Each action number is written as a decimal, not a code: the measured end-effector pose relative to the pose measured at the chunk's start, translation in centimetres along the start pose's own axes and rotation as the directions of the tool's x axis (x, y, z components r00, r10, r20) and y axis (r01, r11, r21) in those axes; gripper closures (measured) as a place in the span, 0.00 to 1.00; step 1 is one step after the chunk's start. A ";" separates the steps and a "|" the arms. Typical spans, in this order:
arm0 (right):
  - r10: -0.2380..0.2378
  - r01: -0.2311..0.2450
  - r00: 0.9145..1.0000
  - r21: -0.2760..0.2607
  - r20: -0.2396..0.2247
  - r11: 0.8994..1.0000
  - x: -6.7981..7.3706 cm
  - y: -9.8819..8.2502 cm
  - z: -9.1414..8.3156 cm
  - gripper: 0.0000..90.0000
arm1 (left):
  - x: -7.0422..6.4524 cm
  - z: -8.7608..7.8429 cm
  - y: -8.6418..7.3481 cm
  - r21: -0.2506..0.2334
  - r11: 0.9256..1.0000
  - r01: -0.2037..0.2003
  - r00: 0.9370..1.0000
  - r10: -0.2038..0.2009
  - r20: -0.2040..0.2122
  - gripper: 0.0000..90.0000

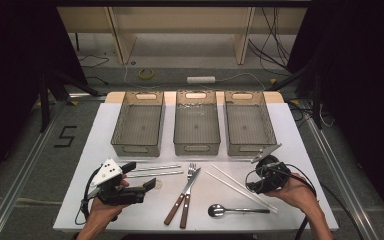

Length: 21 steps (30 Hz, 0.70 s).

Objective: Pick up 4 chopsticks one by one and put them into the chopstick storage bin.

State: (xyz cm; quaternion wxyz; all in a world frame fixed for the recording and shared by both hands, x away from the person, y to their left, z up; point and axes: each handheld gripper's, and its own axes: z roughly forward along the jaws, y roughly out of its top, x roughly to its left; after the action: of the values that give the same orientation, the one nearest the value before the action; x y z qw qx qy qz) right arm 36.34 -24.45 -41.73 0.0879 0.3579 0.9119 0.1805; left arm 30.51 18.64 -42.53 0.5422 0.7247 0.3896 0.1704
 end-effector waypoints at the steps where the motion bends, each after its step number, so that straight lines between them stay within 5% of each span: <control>1: 0.001 -0.001 1.000 0.027 0.003 1.000 -0.1 -0.1 0.4 0.52 | 0.0 0.0 0.0 0.000 1.000 -0.001 1.000 0.001 0.000 0.10; 11: 0.005 -0.003 1.000 0.148 -0.012 0.989 -0.4 -0.6 1.7 0.64 | 0.0 0.0 0.0 0.003 1.000 0.000 1.000 0.000 0.000 0.10; 21: -0.004 0.012 0.999 0.192 -0.044 0.981 -0.3 -1.0 2.5 0.76 | 0.0 0.0 0.0 0.005 1.000 -0.002 1.000 0.002 -0.001 0.10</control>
State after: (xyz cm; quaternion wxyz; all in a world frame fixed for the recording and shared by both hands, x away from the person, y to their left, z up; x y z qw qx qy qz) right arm 36.67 -24.67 -44.35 0.0340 0.3572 0.9282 0.0989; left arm 30.50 18.62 -42.55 0.5401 0.7263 0.3895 0.1704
